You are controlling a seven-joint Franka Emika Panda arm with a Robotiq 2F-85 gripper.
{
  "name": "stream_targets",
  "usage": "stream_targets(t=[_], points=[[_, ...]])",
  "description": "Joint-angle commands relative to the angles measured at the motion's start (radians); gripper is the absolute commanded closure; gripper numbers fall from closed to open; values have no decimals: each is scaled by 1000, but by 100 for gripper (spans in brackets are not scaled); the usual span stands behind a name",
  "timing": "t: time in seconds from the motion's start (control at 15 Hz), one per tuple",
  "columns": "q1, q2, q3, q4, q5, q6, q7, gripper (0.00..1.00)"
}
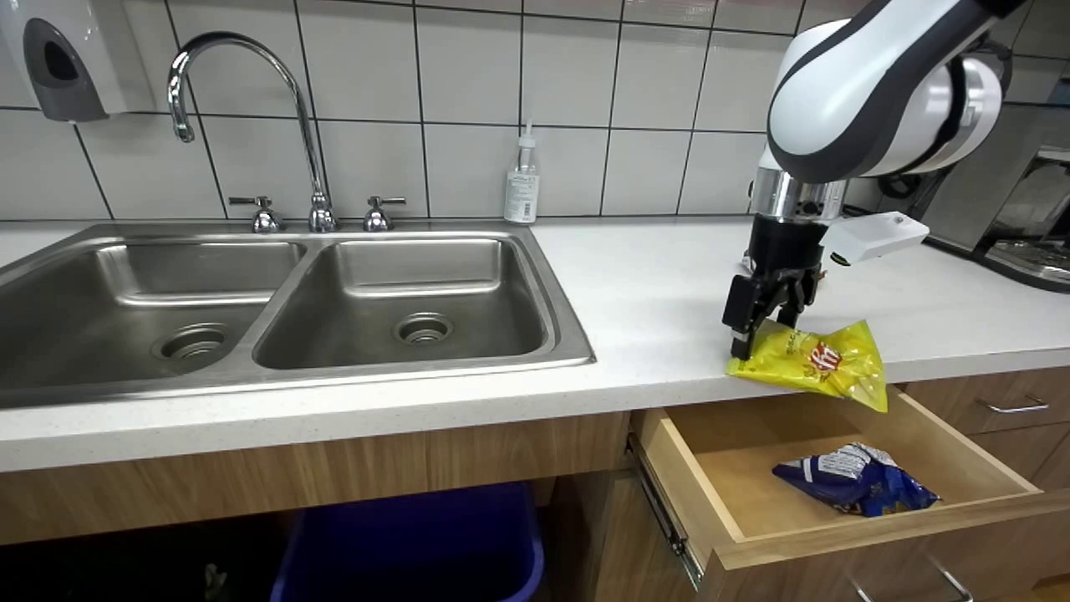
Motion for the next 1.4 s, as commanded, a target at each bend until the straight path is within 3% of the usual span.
stream_targets(t=[0.0, 0.73, 1.33], points=[[0, -73, 12, -89, 3, 3, -7, 0], [26, -223, 37, -284, 11, 12, -23, 0], [33, -290, 25, -333, 15, 17, -27, 0]])
